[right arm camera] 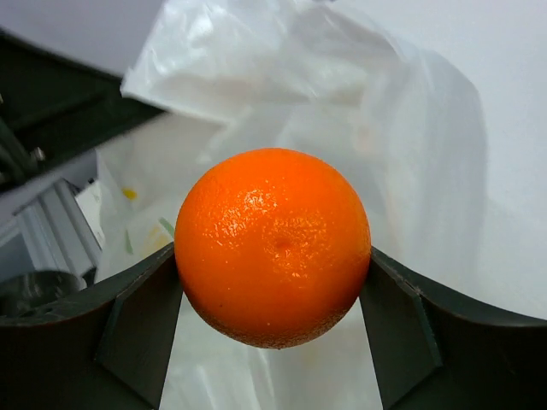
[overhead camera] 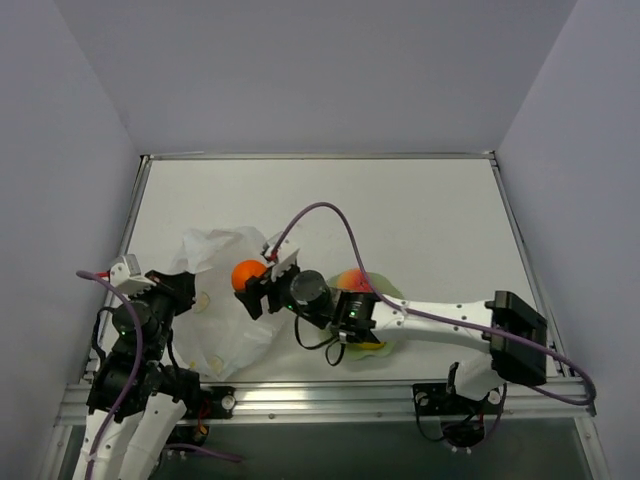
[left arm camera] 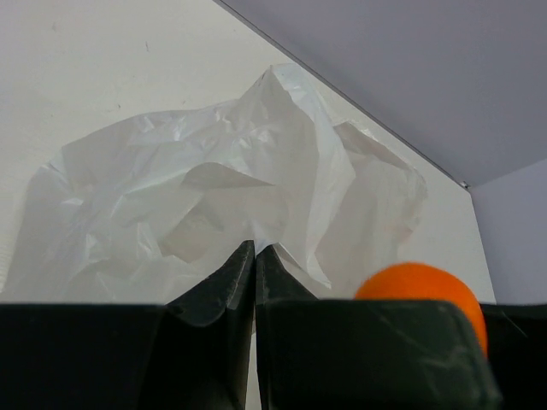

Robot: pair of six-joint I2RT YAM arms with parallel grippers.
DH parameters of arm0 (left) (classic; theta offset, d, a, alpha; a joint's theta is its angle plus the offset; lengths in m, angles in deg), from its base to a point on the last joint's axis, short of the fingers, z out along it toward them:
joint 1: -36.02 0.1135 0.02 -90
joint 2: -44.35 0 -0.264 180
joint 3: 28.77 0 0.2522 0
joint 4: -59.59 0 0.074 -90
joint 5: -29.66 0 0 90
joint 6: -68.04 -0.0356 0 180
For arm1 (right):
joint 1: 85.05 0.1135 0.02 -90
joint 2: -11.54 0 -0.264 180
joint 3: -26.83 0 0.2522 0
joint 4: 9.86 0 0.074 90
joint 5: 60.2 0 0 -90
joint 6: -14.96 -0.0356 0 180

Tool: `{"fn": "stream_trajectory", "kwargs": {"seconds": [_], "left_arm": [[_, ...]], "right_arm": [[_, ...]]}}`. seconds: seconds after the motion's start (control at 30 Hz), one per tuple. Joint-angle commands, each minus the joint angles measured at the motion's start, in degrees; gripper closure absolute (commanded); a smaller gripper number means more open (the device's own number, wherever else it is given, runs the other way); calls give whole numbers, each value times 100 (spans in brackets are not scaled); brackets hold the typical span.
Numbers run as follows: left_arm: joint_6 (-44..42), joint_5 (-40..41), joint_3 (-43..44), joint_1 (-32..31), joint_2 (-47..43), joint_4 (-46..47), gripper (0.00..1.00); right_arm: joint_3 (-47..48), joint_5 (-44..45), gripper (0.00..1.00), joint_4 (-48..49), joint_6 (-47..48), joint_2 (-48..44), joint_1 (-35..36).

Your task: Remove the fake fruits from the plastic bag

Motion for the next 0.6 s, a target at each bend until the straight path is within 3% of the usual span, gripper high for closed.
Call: {"fn": "stream_trajectory", "kwargs": {"seconds": [0.0, 0.1, 0.13, 0.33, 0.57], "left_arm": [[-185, 78, 261, -21, 400, 688, 98], [-123, 43, 217, -21, 655, 1101, 98], [-80, 17, 208, -21, 786, 1224, 98], [-9, -54, 331, -21, 1480, 1989, 98], [-255, -45, 981, -4, 2202, 2368, 98]], "right_arm": [[-915, 940, 46, -450, -162, -1143, 85], [-1637, 2082, 48, -1608, -934, -2259, 68], [-1771, 2573, 48, -2430, -1476, -2775, 85], [-2404, 3210, 48, -4965, -3264, -4579, 173], [-2379, 3333, 45, -6199, -4373, -4469, 182]]}}
